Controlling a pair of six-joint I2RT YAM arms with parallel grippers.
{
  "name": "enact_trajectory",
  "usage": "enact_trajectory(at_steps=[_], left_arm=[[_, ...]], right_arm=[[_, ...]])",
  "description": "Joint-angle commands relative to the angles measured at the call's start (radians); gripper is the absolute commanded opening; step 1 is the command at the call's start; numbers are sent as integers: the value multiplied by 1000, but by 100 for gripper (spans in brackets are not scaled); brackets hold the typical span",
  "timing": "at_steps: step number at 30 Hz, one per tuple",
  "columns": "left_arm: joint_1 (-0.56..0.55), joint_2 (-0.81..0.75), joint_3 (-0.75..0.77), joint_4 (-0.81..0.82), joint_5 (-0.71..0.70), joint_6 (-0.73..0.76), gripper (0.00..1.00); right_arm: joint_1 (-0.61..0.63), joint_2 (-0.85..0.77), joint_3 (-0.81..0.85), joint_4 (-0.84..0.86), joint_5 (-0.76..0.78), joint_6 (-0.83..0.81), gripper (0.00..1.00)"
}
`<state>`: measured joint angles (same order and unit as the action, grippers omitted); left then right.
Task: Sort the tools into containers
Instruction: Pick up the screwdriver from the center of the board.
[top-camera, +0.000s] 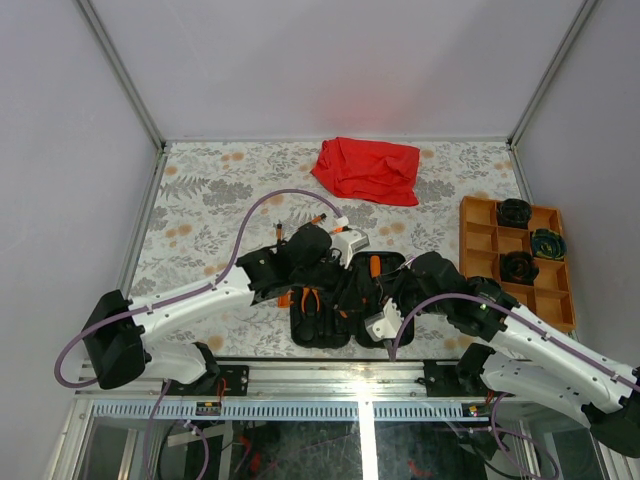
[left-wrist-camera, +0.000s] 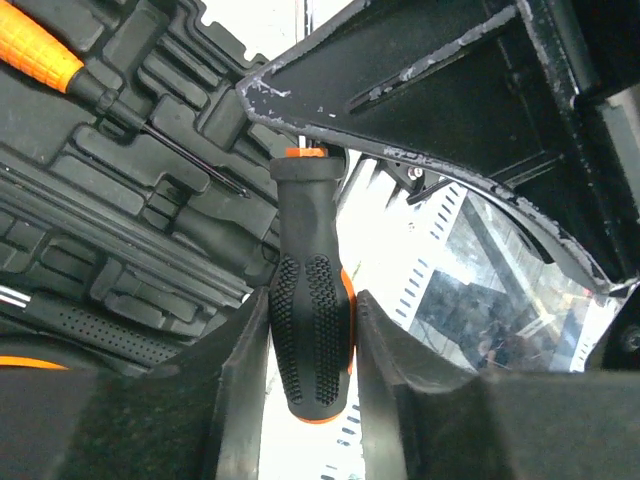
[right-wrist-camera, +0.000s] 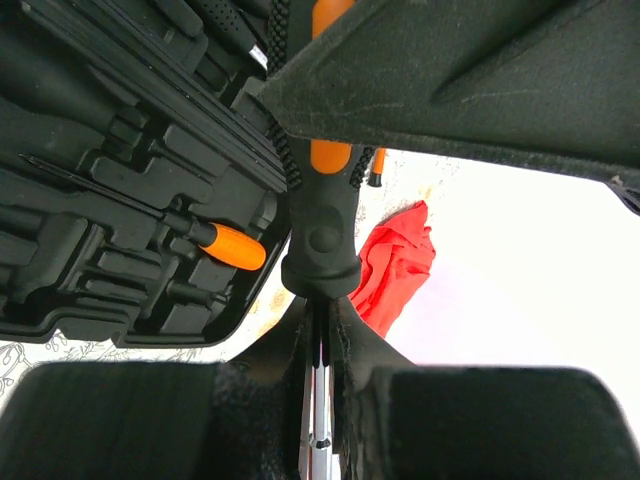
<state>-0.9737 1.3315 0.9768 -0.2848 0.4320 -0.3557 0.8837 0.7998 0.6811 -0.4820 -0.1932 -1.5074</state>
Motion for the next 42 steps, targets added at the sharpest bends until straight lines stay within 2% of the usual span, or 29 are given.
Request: enact_trajectory(at_steps=[1, 5, 9, 11, 16, 18, 21, 26, 33, 35, 38, 42], left_arm=[[-6, 3, 46, -17, 2, 24, 21], [-6, -19, 53, -26, -38, 19, 8], [-5, -33, 58, -46, -127, 11, 0], [-5, -35, 57, -55, -153, 7, 0], [-5, -56, 37, -47, -204, -14, 0], [-5, -70, 34, -44, -220, -22, 0], [-5, -100, 21, -25, -269, -36, 0], [-5, -154, -33, 40, -339, -75, 0], [-5, -202, -84, 120, -396, -114, 0], [-5, -207, -92, 139, -400, -120, 0], [-5, -209, -101, 163, -405, -125, 0], [-5, -213, -122, 196, -418, -144, 0]], right_arm=[[0, -7, 10, 66, 10, 3, 6], [-1, -1, 14, 69, 14, 22, 15], [-1, -23, 18, 71, -6, 66, 27], [0, -46, 12, 82, -23, 90, 32], [0, -124, -27, 139, -40, 179, 52], [-1, -162, -50, 196, -36, 254, 56], [0, -246, -142, 406, -7, 478, 59], [-1, -359, -330, 834, 56, 989, 58], [-1, -328, -408, 1114, 199, 1495, 56], [-1, -303, -388, 1093, 328, 1678, 58], [-1, -252, -290, 892, 531, 1929, 59], [0, -145, -146, 638, 569, 2138, 68]])
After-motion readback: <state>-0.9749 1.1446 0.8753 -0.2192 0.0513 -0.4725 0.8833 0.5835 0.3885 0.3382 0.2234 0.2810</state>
